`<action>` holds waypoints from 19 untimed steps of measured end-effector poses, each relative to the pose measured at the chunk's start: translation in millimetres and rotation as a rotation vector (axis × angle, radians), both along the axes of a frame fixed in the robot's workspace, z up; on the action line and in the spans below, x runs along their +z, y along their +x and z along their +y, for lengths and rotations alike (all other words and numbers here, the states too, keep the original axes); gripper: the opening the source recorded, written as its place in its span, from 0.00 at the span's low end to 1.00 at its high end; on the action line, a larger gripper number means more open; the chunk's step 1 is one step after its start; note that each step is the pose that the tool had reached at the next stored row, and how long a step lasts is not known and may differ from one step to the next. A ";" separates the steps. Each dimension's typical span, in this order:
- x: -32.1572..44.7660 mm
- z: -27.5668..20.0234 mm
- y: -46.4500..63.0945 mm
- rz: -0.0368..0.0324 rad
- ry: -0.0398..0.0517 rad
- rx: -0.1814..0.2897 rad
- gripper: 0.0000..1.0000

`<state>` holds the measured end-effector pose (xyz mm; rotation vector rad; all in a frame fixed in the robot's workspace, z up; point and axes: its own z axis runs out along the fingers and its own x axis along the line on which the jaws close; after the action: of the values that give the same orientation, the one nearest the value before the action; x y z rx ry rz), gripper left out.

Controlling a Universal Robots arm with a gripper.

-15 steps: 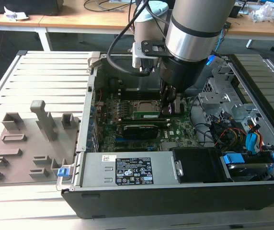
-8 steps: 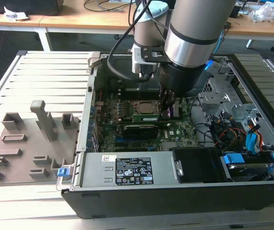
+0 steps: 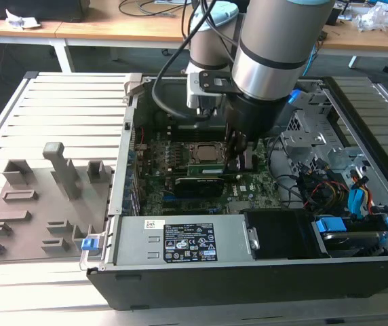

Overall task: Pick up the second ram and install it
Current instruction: 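Press down the second ram until it locks into place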

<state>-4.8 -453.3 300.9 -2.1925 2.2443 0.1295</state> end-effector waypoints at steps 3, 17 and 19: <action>-2.8 0.0 0.0 0.0000 -0.0005 0.000 0.14; -6.4 48.8 -11.3 0.0000 -0.0011 0.000 0.14; -7.4 52.4 -11.6 0.0000 -0.0011 0.000 0.14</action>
<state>-16.4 -400.9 293.5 -2.1930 2.2450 0.1283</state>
